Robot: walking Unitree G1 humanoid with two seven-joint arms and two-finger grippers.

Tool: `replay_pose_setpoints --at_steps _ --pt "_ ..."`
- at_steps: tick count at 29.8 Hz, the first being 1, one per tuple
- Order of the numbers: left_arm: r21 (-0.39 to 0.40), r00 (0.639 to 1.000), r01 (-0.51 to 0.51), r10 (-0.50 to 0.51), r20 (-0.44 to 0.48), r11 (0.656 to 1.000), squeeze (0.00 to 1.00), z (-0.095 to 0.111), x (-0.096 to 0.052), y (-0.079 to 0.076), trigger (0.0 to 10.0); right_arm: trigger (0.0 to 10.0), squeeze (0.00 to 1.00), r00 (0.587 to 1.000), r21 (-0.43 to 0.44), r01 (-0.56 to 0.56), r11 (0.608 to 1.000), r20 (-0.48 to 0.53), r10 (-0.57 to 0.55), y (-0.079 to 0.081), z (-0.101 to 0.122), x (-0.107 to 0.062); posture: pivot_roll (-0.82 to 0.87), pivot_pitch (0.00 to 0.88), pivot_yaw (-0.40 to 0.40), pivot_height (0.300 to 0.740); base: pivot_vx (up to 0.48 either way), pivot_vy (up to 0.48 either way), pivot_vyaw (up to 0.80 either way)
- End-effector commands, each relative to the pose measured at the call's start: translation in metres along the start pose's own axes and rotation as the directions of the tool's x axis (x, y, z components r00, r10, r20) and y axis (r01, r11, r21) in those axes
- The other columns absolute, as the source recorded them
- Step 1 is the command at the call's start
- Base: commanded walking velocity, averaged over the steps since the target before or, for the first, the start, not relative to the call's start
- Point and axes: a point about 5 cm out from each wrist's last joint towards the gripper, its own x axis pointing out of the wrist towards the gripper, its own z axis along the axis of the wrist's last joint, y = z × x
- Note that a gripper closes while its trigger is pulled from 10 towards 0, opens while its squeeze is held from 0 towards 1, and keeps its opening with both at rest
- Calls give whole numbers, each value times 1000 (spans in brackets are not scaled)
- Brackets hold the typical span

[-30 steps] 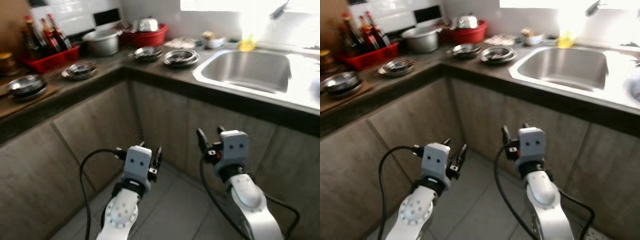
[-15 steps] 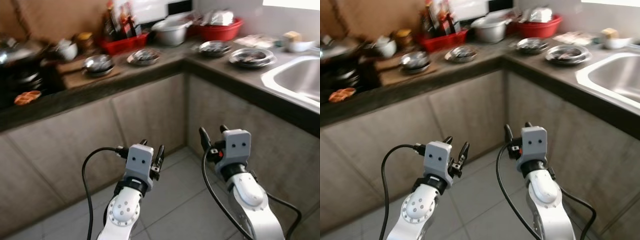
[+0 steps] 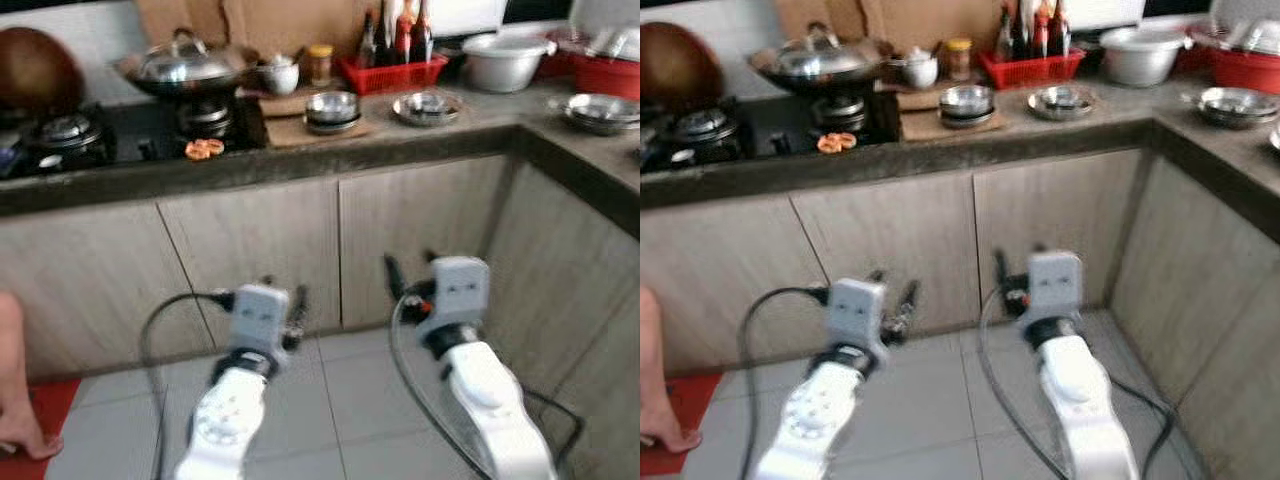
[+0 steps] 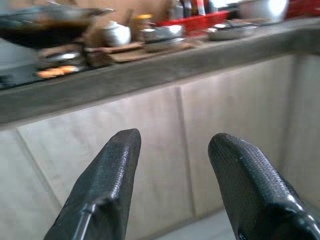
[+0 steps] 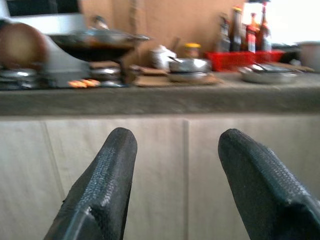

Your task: Kitchen organization

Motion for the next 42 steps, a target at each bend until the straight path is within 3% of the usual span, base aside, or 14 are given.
replay_pose_setpoints --at_steps 1,29,38,42 --pt "-10 1000 22 -22 3 1000 0 2 2 -6 10000 10000 0 1000 -7 27 1000 -12 -27 -8 -2 -1 23 0 16 740 262 0 0" --pt "-5 1000 4 -4 0 1000 0 1 2 -5 10000 10000 0 1000 -14 3 1000 4 -3 -4 0 3 28 5 16 740 307 0 0" --pt "-5 1000 0 0 1 1000 0 1 1 -4 10000 10000 0 1000 -18 -3 1000 2 3 -2 0 2 29 6 14 740 317 0 800" --pt "-5 1000 1 -1 -5 1000 0 -1 0 -5 10000 10000 0 1000 -6 1 1000 -5 -1 -3 -1 3 30 7 13 740 316 0 0"
